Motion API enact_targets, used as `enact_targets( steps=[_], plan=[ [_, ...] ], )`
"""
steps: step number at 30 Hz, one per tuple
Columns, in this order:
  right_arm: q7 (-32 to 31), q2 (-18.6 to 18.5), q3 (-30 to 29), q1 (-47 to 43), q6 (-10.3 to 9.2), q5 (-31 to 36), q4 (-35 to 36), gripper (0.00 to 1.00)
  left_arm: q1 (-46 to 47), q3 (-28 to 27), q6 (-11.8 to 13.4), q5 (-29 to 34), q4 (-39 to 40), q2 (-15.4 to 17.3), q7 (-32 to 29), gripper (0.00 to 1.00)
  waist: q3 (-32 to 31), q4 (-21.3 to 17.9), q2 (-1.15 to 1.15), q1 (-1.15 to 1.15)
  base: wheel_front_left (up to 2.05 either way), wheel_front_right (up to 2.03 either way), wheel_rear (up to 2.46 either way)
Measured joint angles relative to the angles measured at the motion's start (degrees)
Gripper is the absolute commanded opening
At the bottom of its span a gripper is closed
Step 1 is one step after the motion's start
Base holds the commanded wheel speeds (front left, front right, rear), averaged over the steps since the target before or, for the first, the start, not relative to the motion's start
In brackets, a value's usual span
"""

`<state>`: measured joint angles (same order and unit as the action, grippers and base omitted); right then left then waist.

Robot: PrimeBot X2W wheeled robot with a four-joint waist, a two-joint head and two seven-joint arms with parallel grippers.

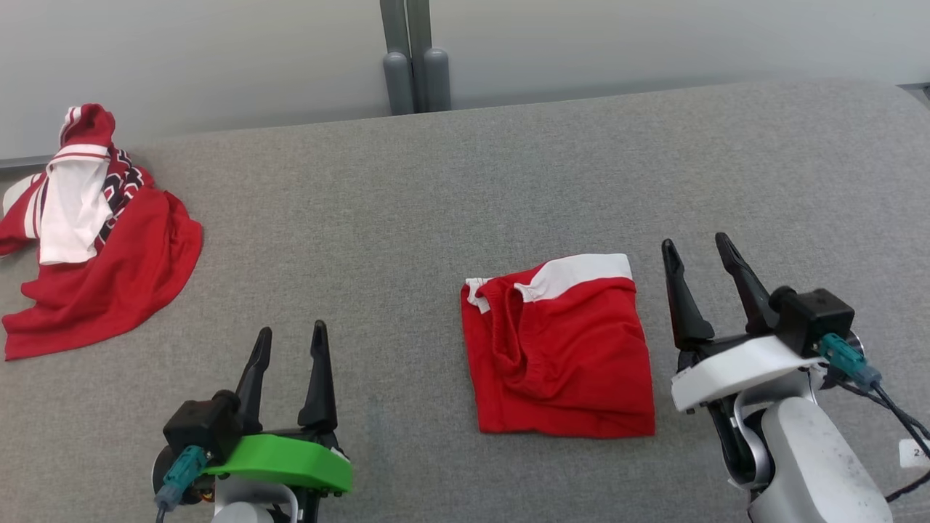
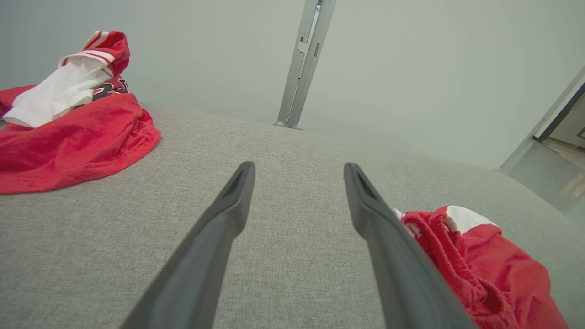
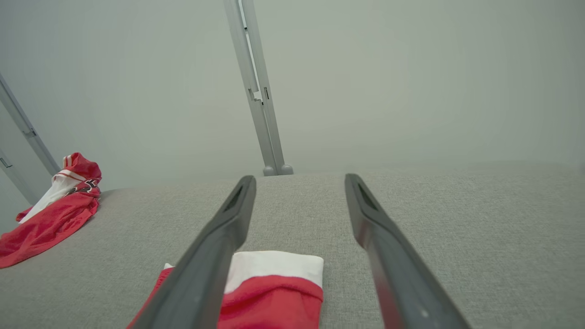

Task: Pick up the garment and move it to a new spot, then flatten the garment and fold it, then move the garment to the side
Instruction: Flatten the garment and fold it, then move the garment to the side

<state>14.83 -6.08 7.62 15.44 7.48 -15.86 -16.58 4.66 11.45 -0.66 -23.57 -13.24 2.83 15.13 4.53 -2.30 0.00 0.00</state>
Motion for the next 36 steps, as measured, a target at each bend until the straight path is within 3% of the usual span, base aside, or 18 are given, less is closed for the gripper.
enact_targets(
  steps=[6, 13, 28, 34, 36],
  plan=[
    [0.2, 2.3, -3.3, -6.1, 0.0, 3.0, 7.8, 1.0, -1.8, -1.2, 0.5, 0.0, 2.0, 0.0, 0.0, 1.0, -0.3, -0.3, 0.0, 0.0, 0.0, 0.0, 0.0],
    [0.2, 3.1, -4.1, -9.8, 0.0, 6.0, 11.2, 1.0, -4.2, -2.5, 1.2, 0.0, 3.4, 0.0, 0.0, 1.0, -1.0, -0.6, 0.0, 0.0, 0.0, 0.0, 0.0],
    [0.2, 3.2, -4.3, -10.2, 0.01, 4.4, 9.3, 1.0, -4.6, -2.4, 1.5, 0.0, 3.5, 0.0, 0.0, 1.0, -1.6, 0.2, 0.0, 0.0, 0.0, 0.0, 0.0],
    [-0.1, 3.2, -6.5, -8.9, 0.0, 5.1, 3.6, 1.0, -4.6, -2.1, 1.6, 0.0, 3.4, 0.0, 0.0, 1.0, -1.4, 0.6, 0.0, 0.0, 0.0, 0.0, 0.0],
    [-2.9, 3.2, -7.5, -7.5, 0.0, 5.1, 1.8, 1.0, -4.6, -2.0, 1.6, 0.0, 3.4, 0.0, 0.0, 1.0, -1.2, 0.8, 0.0, 0.0, 0.0, 0.0, 0.0]
  ],
)
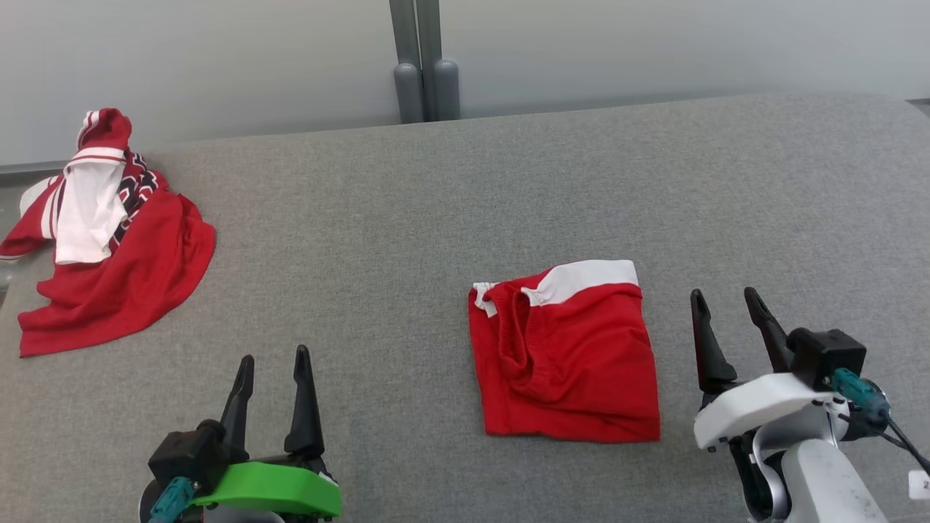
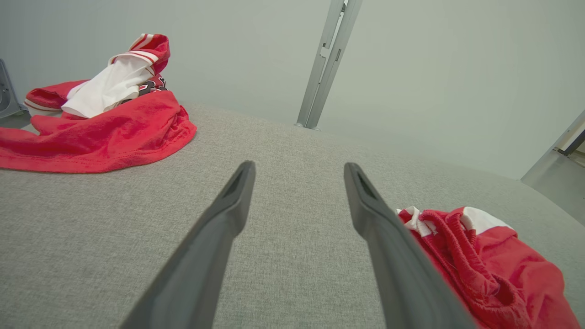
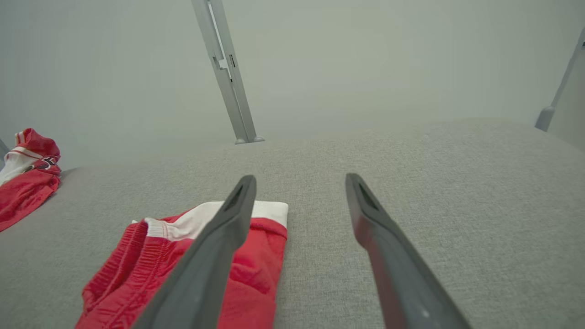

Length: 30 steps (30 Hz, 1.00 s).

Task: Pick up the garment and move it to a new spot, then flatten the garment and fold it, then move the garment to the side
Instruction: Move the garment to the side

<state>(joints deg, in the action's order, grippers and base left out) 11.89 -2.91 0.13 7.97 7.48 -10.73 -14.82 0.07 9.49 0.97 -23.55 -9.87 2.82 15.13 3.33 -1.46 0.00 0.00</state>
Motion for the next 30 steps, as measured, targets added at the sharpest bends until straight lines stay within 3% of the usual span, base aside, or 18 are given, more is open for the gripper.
enact_targets(
  steps=[10, 16, 23, 24, 26, 27, 29, 30],
  plan=[
    [-19.9, -4.8, 3.0, 5.0, 0.0, -7.6, -5.7, 1.0, 0.7, 1.1, 0.0, -0.5, -0.4, 0.0, 0.0, 1.0, 2.0, 2.1, 0.0, 0.0, 0.0, 0.0, 0.0],
    [-24.8, -5.6, 6.2, 6.0, 0.0, -12.8, -8.5, 1.0, 1.1, 1.5, 0.0, -0.6, -0.5, 0.0, 0.0, 1.0, 3.3, 4.0, 0.0, 0.0, 0.0, 0.0, 0.0],
    [-25.5, -6.2, 8.1, 7.7, 0.0, -15.2, -12.6, 1.0, 1.1, 1.6, 0.0, -0.6, -0.6, 0.0, 0.0, 1.0, 4.2, 5.4, 0.0, 0.0, 0.0, 0.0, 0.0],
    [-25.4, -6.1, 8.4, 8.3, 0.0, -15.6, -13.2, 0.96, 1.1, 1.6, 0.1, -0.6, -0.6, 0.0, 0.0, 1.0, 4.2, 5.5, 0.0, 0.0, 0.0, 0.0, 0.0],
    [-25.1, -6.1, 8.9, 9.3, 0.0, -16.0, -14.4, 0.42, 1.1, 1.5, 0.1, -0.6, -0.6, 0.0, 0.0, 1.0, 4.3, 5.4, 0.0, 0.0, 0.0, 0.0, 0.0],
    [-25.0, -6.1, 9.3, 9.8, 0.0, -16.2, -15.2, 0.39, 1.1, 1.6, 0.1, -0.6, -0.6, 0.0, 0.0, 1.0, 4.3, 5.3, 0.0, 0.0, 0.0, 0.0, 0.0],
    [-24.5, -6.2, 10.1, 10.7, 0.0, -16.6, -16.4, 0.08, 1.1, 1.6, 0.1, -0.6, -0.6, 0.0, 0.0, 1.0, 4.4, 5.1, 0.0, 0.0, 0.0, 0.0, 0.0],
    [-24.2, -6.3, 10.5, 11.2, 0.01, -16.8, -17.0, 0.0, 1.1, 1.6, 0.0, -0.5, -0.6, 0.0, 0.0, 1.0, 4.5, 5.0, 0.0, 0.0, 0.0, 0.0, 0.0]
  ],
)
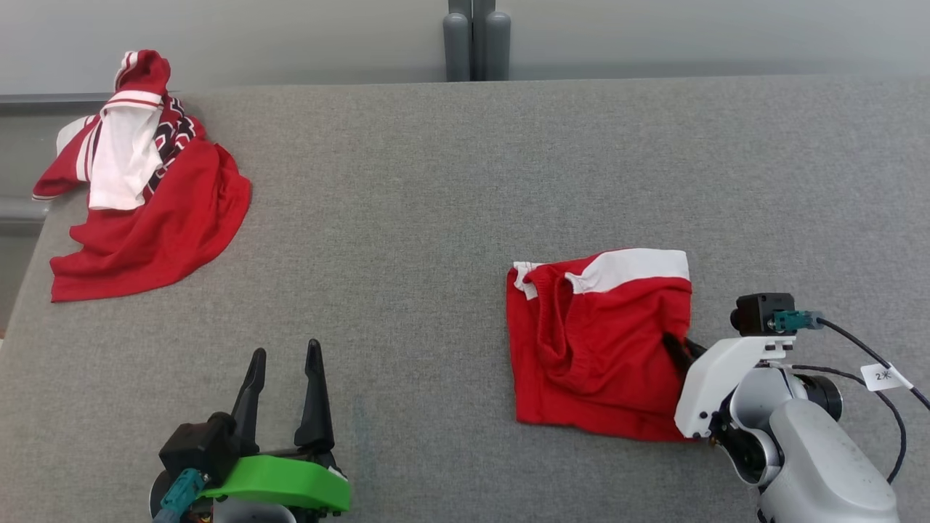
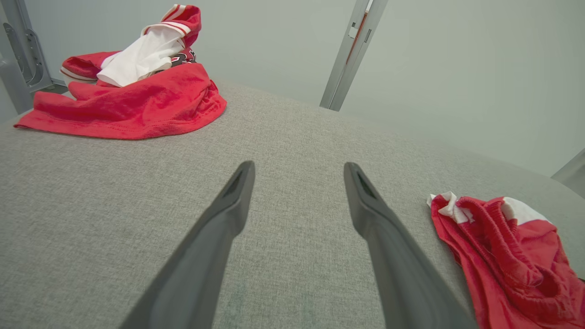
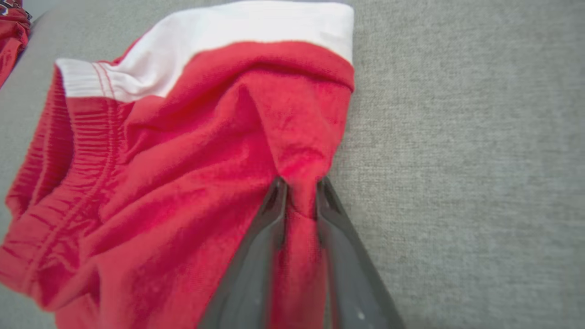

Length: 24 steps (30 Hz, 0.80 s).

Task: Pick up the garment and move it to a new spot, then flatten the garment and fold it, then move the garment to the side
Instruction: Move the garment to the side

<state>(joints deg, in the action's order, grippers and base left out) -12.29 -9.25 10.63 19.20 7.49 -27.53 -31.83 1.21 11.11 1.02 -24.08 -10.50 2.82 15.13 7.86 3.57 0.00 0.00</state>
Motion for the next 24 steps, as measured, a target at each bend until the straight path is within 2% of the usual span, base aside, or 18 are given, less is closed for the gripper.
enact_targets(
  steps=[6, 12, 18, 24],
  plan=[
    [3.7, -1.4, 2.0, 2.9, 0.01, -0.4, -2.0, 0.0, 0.0, -0.2, -0.2, 0.8, 0.0, 0.0, 0.0, 1.0, 0.8, -1.4, 0.0, 0.0, 0.0, 0.0, 0.0],
    [7.2, -3.6, 2.8, 6.3, 0.01, 0.0, -3.2, 0.0, 1.5, -0.7, -1.0, 2.9, 0.3, 0.0, 0.0, 1.0, 2.1, -4.4, 0.0, 0.0, 0.0, 0.0, 0.0],
    [10.5, -5.0, 2.2, 10.0, 0.0, 0.7, -4.6, 0.0, 3.4, -1.1, -1.9, 5.0, 0.7, 0.0, 0.0, 1.0, 4.0, -9.3, 0.0, 0.0, 0.0, 0.0, 0.0],
    [13.6, -3.5, 2.4, 12.9, 0.01, 0.9, -6.2, 0.0, 4.9, -1.1, -2.5, 6.8, 0.9, 1.2, 0.0, 1.0, 6.0, -15.6, 0.0, 0.0, 0.0, 0.0, 0.0]
  ],
)
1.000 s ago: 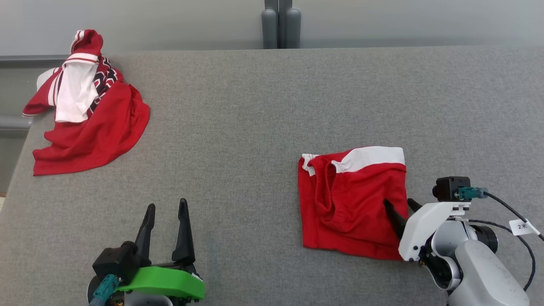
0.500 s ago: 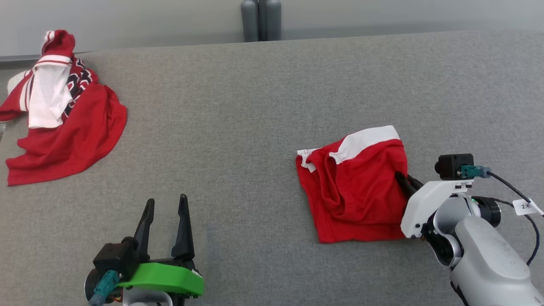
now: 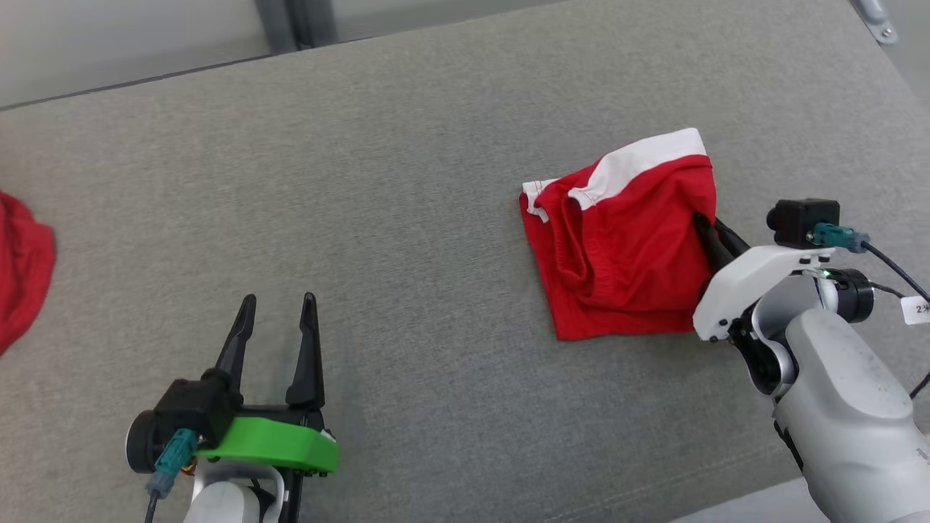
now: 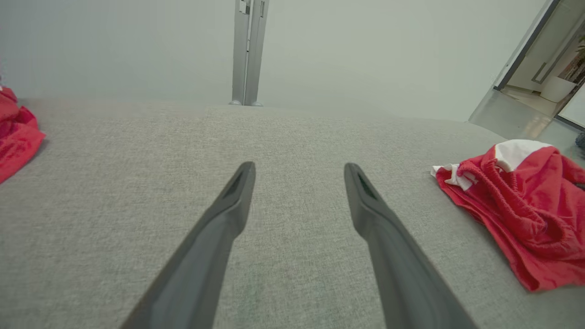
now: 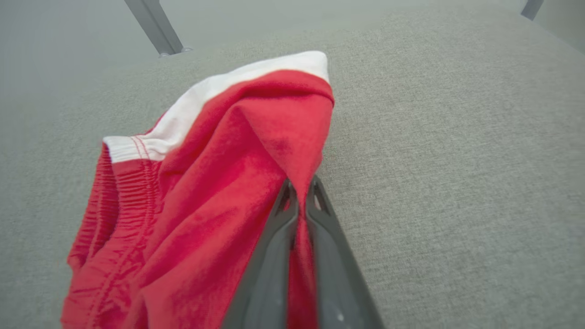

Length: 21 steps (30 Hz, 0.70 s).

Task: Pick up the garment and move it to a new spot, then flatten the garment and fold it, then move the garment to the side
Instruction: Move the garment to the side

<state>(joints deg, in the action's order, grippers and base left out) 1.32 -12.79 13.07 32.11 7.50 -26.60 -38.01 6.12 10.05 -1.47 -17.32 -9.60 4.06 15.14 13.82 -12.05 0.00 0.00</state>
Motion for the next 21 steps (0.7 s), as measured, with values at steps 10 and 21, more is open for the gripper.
enact_targets(
  steps=[10, 21],
  plan=[
    [4.7, 3.1, 3.0, 6.0, -0.01, 0.6, -4.1, 0.0, 2.8, 1.5, -0.3, 1.9, 2.4, 2.1, -1.9, 1.0, 3.9, -10.4, 0.0, 0.0, 0.0, 0.0, 0.0],
    [8.1, 3.4, 4.8, 15.1, 0.0, 0.7, -10.3, 0.0, 3.5, 1.5, 0.9, 2.3, 7.2, 3.0, -2.5, 1.0, 8.9, -10.4, 0.0, 0.0, 0.0, 0.0, 0.0]
  ],
)
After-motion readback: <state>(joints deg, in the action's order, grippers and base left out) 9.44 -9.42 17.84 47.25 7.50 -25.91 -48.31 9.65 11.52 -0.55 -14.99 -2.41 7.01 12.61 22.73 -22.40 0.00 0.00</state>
